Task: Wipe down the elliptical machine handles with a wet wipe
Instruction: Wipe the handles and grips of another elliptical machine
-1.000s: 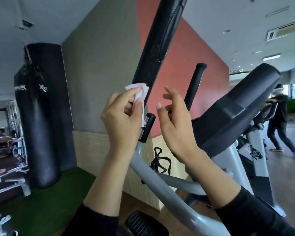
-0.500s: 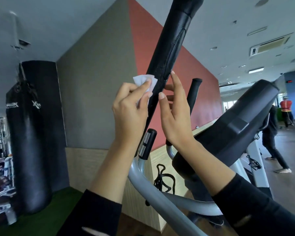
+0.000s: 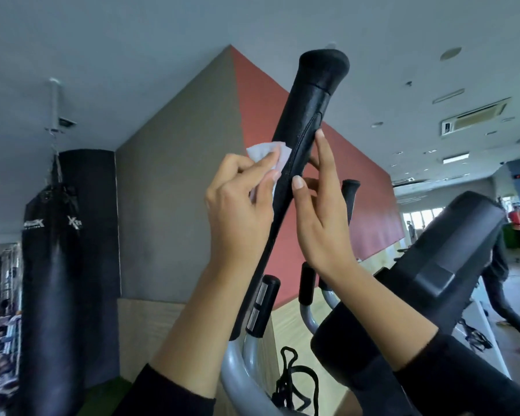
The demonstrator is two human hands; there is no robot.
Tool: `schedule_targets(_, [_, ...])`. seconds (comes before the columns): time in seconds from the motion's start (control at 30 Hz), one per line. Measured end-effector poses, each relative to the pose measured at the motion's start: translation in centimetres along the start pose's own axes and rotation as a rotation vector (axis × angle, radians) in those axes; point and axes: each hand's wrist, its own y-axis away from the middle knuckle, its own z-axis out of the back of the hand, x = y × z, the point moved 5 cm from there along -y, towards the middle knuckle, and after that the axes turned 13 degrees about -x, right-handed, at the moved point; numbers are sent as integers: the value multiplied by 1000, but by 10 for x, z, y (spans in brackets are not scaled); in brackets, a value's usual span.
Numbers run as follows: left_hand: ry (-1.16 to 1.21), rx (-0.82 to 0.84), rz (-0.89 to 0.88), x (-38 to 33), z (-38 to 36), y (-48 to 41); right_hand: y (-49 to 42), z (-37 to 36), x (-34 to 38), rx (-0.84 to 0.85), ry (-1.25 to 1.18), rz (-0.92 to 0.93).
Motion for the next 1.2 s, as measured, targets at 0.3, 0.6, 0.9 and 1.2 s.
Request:
schedule_targets(0.3, [-13, -101, 31, -14, -3, -23, -27, 7, -3, 83, -106, 48])
schedule_targets(0.6, [-98, 8, -61, -22, -14, -17, -35, 7, -11, 141, -214, 28])
schedule_targets(0.9, [-135, -29, -141, -44, -48, -57, -38, 7, -15, 181, -284, -9])
schedule_targets(1.2, [-160, 23, -168, -42, -27, -47, -37, 6, -16, 207, -305, -55])
